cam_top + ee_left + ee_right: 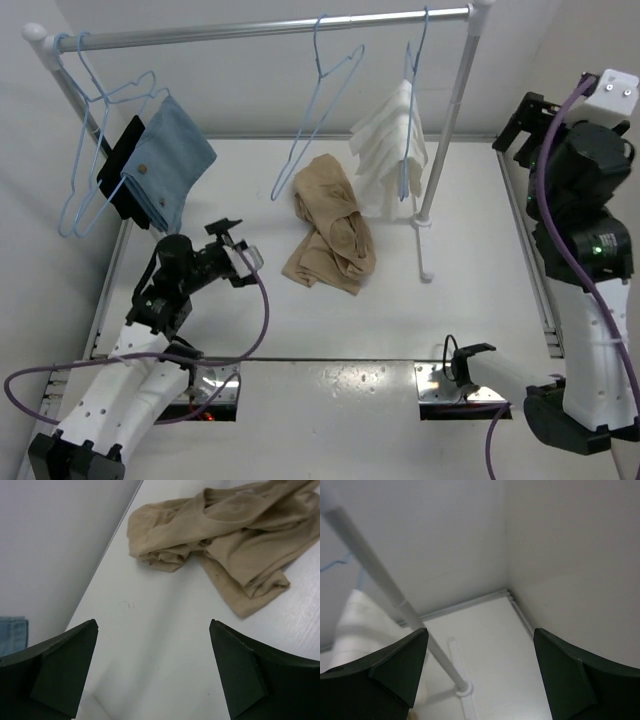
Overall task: Place the t-shirt on the hanger
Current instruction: Grab a hanger with the right arm
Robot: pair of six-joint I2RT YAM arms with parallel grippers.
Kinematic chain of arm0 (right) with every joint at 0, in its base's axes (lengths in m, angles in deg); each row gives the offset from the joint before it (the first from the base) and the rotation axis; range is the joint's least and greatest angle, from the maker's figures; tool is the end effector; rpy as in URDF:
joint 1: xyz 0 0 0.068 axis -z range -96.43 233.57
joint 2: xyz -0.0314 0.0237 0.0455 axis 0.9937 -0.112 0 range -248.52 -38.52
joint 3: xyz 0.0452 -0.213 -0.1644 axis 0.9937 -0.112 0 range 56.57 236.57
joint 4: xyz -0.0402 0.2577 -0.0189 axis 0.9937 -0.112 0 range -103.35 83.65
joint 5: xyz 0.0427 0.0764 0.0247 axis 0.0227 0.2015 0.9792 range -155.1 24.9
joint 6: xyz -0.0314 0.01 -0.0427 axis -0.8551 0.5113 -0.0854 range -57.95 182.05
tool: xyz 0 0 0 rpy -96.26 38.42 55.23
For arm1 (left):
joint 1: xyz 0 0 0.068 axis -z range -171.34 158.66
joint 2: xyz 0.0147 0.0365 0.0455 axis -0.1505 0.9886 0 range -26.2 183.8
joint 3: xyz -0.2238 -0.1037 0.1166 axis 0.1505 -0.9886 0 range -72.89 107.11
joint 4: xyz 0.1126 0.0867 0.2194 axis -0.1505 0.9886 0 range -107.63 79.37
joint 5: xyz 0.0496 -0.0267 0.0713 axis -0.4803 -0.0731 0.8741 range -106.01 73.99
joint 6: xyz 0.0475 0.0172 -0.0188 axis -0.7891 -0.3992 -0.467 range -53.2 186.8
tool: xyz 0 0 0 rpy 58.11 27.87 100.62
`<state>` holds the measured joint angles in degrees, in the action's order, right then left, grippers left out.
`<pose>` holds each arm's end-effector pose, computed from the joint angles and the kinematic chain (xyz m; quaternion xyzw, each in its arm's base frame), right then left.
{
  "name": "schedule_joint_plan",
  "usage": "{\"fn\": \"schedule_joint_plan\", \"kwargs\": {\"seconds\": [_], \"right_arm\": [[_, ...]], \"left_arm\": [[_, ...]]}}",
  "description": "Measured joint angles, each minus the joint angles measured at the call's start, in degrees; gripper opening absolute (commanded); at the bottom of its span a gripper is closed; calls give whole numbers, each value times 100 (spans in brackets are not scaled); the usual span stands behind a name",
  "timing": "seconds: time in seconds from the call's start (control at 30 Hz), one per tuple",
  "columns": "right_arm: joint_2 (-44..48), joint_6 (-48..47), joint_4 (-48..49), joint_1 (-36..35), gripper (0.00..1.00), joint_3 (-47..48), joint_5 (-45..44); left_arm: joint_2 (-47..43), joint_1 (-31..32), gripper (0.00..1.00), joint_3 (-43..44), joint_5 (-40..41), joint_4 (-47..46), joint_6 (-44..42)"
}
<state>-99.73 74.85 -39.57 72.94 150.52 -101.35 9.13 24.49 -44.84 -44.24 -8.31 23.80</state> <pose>0.1703 0.0106 0.5271 0.2318 0.6705 -0.0804 0.7001 0.1457 -0.0588 0.2645 0.5088 0.6057 -0.0539 0.6094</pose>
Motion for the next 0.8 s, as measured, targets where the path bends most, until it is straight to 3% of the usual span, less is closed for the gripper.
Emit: {"fn": "schedule_joint_plan", "kwargs": {"seconds": [0.3,0.4,0.53,0.63,0.73,0.8], "right_arm": [[-1051,-70,-1062,-44,83,2470,2498],[-1283,267,-935,-44,76,2498,3713],[-1440,1091,-236,-205,75,1952,5027],[-1777,1517,179,-586,75,1858,5536],[-2087,1742,442,-1045,84,1838,5759],[-2262,1808,527,-1351,84,1840,5770]], "left_arm": [[1196,0,100,1349,1132,693,1370],[1220,0,100,1349,1222,944,1626],[1150,0,100,1349,1311,1056,1941],[1128,0,100,1349,1368,1088,2157],[1128,0,100,1349,1405,1106,2288],[1130,0,100,1349,1429,1121,2358]]}}
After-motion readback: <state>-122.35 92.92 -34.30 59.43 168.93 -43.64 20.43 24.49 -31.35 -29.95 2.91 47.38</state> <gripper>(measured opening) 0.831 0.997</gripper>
